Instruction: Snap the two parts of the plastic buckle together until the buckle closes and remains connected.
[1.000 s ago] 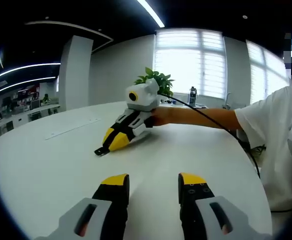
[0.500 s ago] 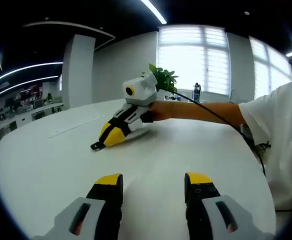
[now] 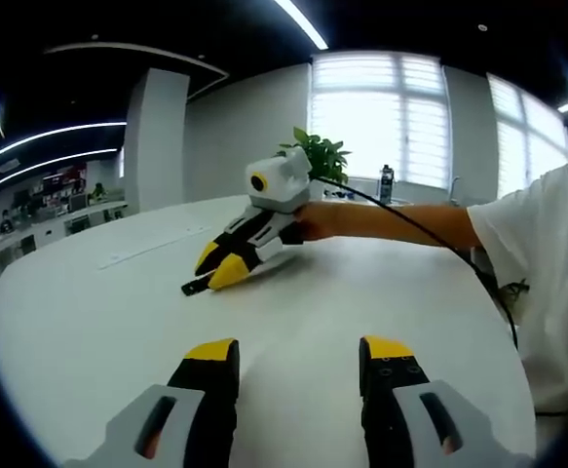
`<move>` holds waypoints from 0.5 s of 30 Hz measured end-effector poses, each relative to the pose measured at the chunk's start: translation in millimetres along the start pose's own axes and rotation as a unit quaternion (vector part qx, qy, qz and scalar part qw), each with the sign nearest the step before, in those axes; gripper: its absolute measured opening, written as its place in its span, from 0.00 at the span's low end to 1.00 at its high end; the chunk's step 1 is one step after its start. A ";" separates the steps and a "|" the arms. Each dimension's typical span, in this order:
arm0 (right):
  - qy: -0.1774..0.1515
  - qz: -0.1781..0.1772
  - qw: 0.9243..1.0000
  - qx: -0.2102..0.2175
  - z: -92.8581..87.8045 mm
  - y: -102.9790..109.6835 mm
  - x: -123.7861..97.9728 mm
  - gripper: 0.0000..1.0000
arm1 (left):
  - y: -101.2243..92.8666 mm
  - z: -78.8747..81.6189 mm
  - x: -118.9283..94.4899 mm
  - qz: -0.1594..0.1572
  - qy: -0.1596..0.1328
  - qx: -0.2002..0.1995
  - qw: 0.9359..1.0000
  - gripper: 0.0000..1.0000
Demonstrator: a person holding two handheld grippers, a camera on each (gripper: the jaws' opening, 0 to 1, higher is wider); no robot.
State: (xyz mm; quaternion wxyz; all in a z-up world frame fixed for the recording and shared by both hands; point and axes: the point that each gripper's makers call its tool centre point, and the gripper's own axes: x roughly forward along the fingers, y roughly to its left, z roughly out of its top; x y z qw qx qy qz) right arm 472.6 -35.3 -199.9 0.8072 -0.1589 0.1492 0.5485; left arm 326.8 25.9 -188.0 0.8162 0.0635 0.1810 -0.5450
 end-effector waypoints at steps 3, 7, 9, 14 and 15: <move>-0.002 -0.002 1.000 0.002 0.4 0.7 0.7 0.24 | 0.9 0.9 -1.0 -0.001 -0.003 -0.005 1.000 0.49; -0.003 -0.008 1.000 0.002 1.6 2.8 1.3 0.32 | 2.3 1.7 -1.7 0.002 -0.006 -0.010 1.000 0.51; -0.009 -0.014 1.000 0.006 4.0 4.3 0.3 0.37 | 4.1 1.4 -2.3 0.005 -0.005 -0.010 1.000 0.51; -0.027 -0.028 0.999 0.018 9.2 9.7 -4.7 0.44 | 13.9 3.0 -5.4 0.021 -0.012 -0.017 1.000 0.54; -0.028 -0.029 0.999 0.019 9.6 11.0 -5.4 0.46 | 15.2 3.3 -5.8 0.022 -0.013 -0.020 0.999 0.54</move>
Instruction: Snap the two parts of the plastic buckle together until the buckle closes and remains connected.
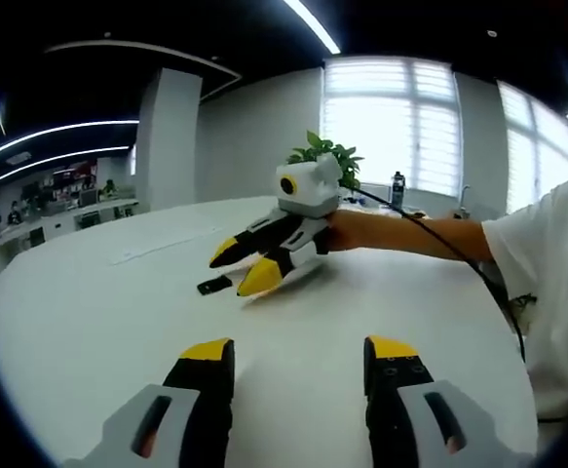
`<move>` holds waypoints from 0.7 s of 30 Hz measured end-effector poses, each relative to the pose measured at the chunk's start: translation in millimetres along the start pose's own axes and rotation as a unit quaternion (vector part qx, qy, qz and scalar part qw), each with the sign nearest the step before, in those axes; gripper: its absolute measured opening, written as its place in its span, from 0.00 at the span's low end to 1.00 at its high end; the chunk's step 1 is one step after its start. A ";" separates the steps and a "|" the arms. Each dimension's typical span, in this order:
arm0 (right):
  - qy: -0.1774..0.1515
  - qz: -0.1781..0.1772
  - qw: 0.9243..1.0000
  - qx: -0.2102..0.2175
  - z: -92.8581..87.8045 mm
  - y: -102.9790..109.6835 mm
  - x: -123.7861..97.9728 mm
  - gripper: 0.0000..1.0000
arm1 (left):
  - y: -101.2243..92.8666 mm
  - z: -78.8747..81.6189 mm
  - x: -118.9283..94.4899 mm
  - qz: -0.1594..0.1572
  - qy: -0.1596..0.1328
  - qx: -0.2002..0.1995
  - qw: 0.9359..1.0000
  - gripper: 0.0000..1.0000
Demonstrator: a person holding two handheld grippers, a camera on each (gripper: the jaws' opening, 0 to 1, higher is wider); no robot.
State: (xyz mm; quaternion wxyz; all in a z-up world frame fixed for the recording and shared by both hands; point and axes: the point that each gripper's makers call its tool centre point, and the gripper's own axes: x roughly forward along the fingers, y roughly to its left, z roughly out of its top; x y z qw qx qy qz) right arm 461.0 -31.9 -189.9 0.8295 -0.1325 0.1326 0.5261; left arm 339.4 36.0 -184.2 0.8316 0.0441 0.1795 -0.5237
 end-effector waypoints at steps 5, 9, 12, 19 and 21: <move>-0.008 -0.009 1.000 0.013 3.6 10.8 -8.5 0.51 | 6.1 0.2 -0.3 0.005 -0.005 -0.015 1.000 0.57; -0.015 -0.014 1.000 0.021 5.4 17.2 -16.0 0.59 | 12.2 1.8 -1.8 0.024 -0.007 -0.003 1.000 0.67; -0.006 -0.034 0.999 0.028 1.2 17.6 -21.5 0.69 | 16.9 2.2 -3.9 0.036 -0.009 0.000 0.999 0.70; 0.000 -0.059 0.998 0.032 -2.9 26.2 -41.8 0.83 | 28.9 6.9 -9.4 0.049 -0.032 -0.016 0.998 0.85; -0.001 -0.068 0.997 0.034 -2.4 29.9 -50.3 0.89 | 31.8 9.1 -10.9 0.054 -0.042 -0.024 0.997 0.91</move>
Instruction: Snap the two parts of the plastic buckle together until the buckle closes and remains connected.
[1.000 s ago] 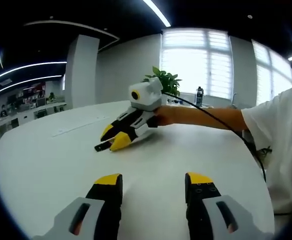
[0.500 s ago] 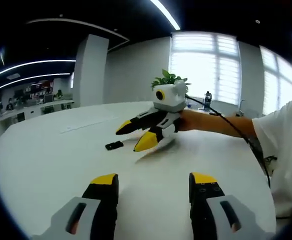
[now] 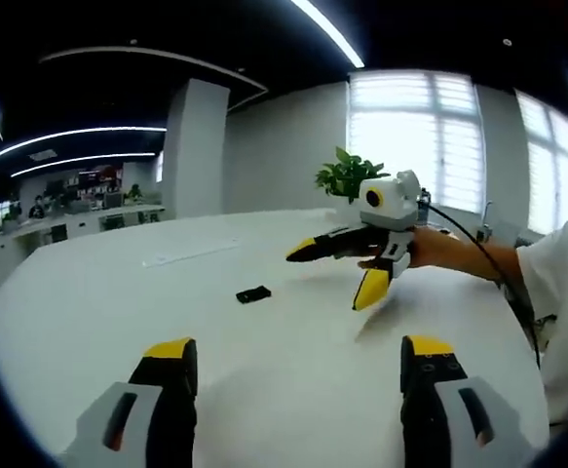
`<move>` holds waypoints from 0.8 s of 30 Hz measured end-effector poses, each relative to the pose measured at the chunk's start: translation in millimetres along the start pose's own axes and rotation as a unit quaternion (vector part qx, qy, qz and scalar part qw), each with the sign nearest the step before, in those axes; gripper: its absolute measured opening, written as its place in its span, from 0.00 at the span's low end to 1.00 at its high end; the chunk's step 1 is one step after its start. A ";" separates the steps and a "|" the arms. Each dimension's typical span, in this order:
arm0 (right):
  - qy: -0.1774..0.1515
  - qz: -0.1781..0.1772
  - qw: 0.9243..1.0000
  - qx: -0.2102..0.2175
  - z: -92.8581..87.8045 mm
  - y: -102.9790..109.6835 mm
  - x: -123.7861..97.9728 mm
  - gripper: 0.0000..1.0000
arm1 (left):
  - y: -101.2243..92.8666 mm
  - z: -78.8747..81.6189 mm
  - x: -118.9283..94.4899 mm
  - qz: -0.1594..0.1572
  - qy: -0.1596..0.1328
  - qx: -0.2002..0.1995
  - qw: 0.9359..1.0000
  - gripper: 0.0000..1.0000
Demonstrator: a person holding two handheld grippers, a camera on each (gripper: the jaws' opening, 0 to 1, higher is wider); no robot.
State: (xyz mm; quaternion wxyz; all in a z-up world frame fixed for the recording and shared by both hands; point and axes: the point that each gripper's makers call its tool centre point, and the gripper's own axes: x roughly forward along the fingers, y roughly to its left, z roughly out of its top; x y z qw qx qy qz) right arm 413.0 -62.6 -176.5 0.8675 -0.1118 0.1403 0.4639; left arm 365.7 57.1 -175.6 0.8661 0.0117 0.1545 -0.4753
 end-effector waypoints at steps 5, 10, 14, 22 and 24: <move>0.002 -0.025 1.000 0.010 -0.3 9.8 -26.1 1.00 | 5.5 4.5 -3.0 0.015 -0.006 0.024 1.000 0.95; 0.016 -0.063 0.998 -0.020 -2.5 21.4 -58.6 1.00 | 2.0 4.7 -7.1 0.031 0.001 0.027 0.999 0.99; 0.005 -0.078 0.997 -0.015 2.2 31.0 -81.9 1.00 | -10.5 14.9 -19.9 0.033 -0.017 0.008 0.999 0.99; -0.003 -0.129 0.992 -0.008 9.7 39.5 -118.8 1.00 | -34.3 31.8 -46.5 0.026 -0.045 -0.013 0.999 0.99; -0.008 -0.140 0.990 -0.005 13.3 43.8 -127.0 1.00 | -39.4 32.3 -51.9 0.027 -0.047 -0.015 0.998 0.99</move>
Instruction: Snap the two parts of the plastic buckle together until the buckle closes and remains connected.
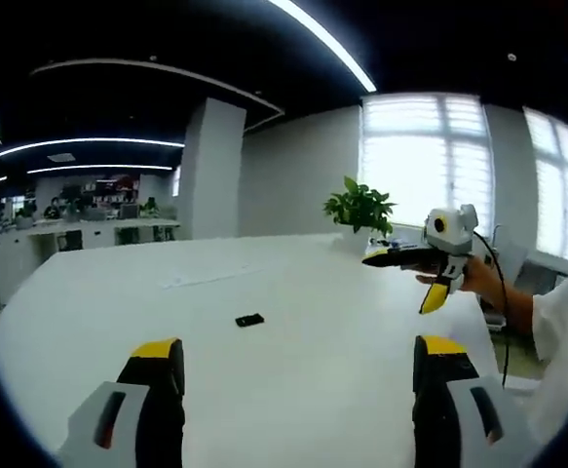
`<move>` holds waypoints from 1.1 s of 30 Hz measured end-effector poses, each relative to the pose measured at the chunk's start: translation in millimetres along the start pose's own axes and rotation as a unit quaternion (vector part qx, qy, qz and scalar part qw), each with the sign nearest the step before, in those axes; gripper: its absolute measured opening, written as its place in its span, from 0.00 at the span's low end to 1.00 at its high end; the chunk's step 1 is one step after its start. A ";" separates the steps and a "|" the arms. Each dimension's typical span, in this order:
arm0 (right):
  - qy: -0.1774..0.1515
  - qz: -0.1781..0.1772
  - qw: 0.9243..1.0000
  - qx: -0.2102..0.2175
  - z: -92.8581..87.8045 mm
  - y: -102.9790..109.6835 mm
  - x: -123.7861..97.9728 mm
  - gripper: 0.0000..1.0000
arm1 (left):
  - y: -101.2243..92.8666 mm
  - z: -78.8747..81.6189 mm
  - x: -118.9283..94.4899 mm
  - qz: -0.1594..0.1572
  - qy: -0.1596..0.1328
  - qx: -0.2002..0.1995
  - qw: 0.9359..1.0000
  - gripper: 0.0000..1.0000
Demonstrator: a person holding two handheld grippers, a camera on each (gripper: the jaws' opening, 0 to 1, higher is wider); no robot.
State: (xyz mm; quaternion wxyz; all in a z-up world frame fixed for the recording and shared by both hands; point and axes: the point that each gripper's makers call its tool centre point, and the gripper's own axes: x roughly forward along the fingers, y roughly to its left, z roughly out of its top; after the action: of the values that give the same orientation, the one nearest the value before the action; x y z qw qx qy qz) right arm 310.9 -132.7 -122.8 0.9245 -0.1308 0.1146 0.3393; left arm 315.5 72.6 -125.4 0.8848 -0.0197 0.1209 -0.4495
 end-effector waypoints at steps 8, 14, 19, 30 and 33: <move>-0.002 -0.045 0.999 -0.003 4.3 12.6 -14.6 1.00 | -9.2 2.8 -21.5 0.032 -0.006 0.011 0.999 0.98; -0.011 -0.078 0.997 0.021 5.3 20.0 -28.8 1.00 | -16.7 11.9 -38.5 0.069 -0.011 0.040 0.997 0.97; -0.019 -0.118 0.991 0.056 -0.4 21.9 -41.0 1.00 | -20.7 5.0 -49.2 0.090 -0.005 0.047 0.995 0.98; -0.011 -0.183 0.981 0.062 -12.3 31.8 -78.7 1.00 | -17.2 -10.9 -84.1 0.160 -0.013 0.027 0.987 0.97; -0.020 -0.190 0.980 0.061 -8.8 35.2 -87.4 1.00 | -16.7 -15.3 -94.2 0.168 -0.023 0.016 0.985 0.97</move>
State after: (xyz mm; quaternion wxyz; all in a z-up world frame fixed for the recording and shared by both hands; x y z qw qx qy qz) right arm 221.6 -161.8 -110.6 0.9803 -0.0869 0.0899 0.1528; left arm 245.4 139.2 -119.4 0.9505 0.0049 0.0952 -0.2958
